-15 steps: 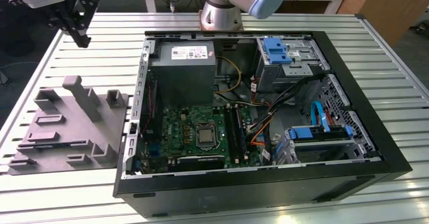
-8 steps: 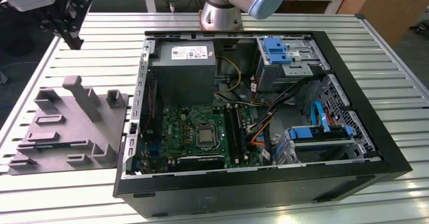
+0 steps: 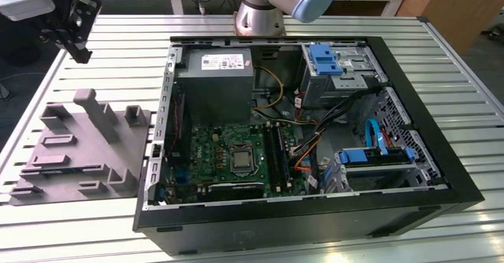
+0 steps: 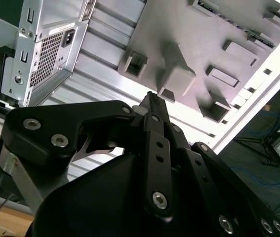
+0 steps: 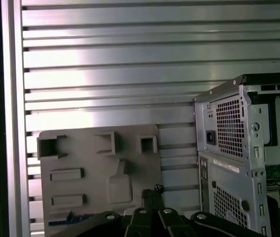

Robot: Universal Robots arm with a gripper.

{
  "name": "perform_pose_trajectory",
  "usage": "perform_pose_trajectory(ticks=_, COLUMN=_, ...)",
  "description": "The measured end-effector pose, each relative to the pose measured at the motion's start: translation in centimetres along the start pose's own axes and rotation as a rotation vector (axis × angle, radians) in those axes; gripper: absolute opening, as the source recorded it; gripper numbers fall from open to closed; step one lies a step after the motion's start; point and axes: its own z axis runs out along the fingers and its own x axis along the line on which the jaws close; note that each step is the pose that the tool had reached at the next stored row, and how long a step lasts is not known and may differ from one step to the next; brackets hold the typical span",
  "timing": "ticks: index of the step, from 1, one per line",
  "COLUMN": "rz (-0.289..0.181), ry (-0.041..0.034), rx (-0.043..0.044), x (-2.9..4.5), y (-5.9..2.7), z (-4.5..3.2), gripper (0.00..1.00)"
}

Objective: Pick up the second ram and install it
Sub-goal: 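Reach for the second ram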

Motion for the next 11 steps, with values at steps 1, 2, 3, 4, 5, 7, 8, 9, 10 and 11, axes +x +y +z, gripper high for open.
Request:
perform_pose_trajectory(ticks=1, rz=0.000, ry=0.0000, rx=0.0000, x=0.13, y=-0.11, z=0.04, gripper=0.11)
perform_pose_trajectory(ticks=2, rz=0.000, ry=0.0001, rx=0.0002, x=0.34, y=-0.31, z=0.11, gripper=0.11)
perform_pose_trajectory(ticks=3, rz=0.000, ry=0.0001, rx=0.0001, x=0.45, y=-0.40, z=0.16, gripper=0.11)
perform_pose_trajectory(ticks=4, rz=0.000, ry=0.0001, rx=0.0001, x=0.56, y=-0.49, z=0.20, gripper=0.11)
perform_pose_trajectory(ticks=5, rz=0.000, ry=0.0001, rx=0.0001, x=0.69, y=-0.57, z=0.25, gripper=0.11)
perform_pose_trajectory(ticks=7, rz=0.000, ry=0.0000, rx=0.0001, x=0.99, y=-0.72, z=0.35, gripper=0.11)
perform_pose_trajectory(ticks=8, rz=0.000, ry=0.0001, rx=0.0001, x=1.14, y=-0.79, z=0.40, gripper=0.11)
perform_pose_trajectory(ticks=9, rz=0.000, ry=0.0000, rx=0.0000, x=1.30, y=-0.87, z=0.45, gripper=0.11)
perform_pose_trajectory(ticks=10, rz=0.000, ry=0.0001, rx=0.0001, x=1.45, y=-0.94, z=0.49, gripper=0.11)
perform_pose_trajectory(ticks=11, rz=0.000, ry=0.0001, rx=0.0001, x=1.61, y=-1.01, z=0.53, gripper=0.11)
